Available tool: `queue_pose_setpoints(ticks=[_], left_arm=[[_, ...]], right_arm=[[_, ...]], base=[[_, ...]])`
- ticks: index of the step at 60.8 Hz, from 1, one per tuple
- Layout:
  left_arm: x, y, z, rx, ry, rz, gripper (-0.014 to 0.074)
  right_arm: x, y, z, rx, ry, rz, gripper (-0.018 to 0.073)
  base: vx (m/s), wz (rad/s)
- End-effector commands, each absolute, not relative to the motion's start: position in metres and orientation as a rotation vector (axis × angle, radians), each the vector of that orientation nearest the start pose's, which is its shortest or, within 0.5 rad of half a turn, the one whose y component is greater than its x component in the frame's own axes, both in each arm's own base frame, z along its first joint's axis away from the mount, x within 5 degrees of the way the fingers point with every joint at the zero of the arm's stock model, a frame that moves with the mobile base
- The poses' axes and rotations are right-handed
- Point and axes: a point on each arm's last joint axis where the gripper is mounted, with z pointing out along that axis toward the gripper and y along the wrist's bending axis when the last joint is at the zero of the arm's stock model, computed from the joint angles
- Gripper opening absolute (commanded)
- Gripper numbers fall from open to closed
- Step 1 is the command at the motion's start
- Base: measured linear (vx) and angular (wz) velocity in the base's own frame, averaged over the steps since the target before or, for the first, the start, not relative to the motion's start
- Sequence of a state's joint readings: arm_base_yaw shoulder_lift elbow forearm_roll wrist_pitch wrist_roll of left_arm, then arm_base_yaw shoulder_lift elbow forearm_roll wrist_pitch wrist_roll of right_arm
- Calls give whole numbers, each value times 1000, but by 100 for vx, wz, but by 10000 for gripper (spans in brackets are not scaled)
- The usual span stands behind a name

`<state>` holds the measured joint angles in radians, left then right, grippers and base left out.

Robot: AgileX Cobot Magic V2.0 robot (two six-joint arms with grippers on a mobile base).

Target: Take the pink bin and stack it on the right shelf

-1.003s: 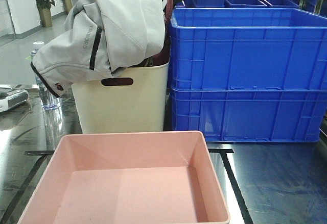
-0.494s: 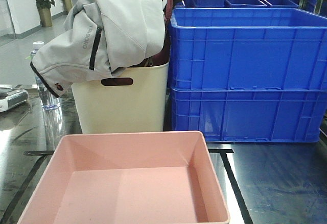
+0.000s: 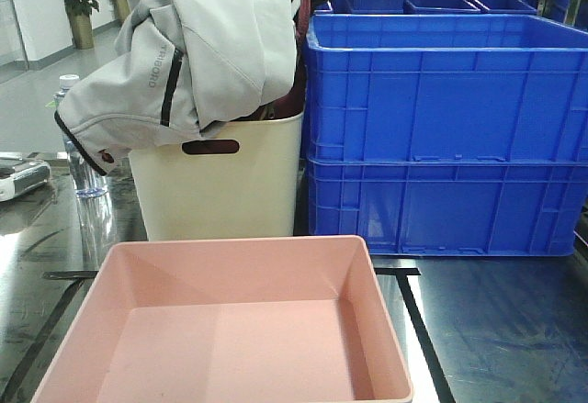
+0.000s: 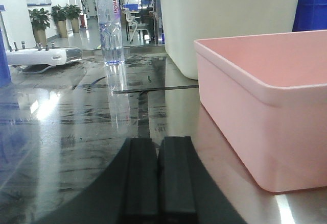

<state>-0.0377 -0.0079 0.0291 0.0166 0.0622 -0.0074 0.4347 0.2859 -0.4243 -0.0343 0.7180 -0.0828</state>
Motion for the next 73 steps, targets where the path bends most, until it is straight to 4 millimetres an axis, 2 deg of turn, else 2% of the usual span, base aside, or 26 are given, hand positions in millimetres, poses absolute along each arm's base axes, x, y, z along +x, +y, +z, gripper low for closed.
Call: queue_pose_setpoints(ticks=[1,30,35,49,59,73], left_arm=[[56,-2,202,28,1484,-26,-6],[56,-2,202,28,1484,-26,-6],[56,-2,202,28,1484,-26,-6],[56,-2,202,29,1484,-25,-6],[56,-2,202,29,1484,-25,-6],[56,-2,202,29,1484,-25,-6]], right_arm=[[58,24,289,-526,1902,173,-12],[57,22,289,-518,1864,149,-9],[59,18,280,-442,1791,105,-9],[55,6,235,-165,1506,9,-9],[55,4,212,-92,1399,-8,-9],[55,3,211,-89,1402,-18,-9]], base=[[0,0],[0,0],[0,0],[0,0],[0,0],[0,0]])
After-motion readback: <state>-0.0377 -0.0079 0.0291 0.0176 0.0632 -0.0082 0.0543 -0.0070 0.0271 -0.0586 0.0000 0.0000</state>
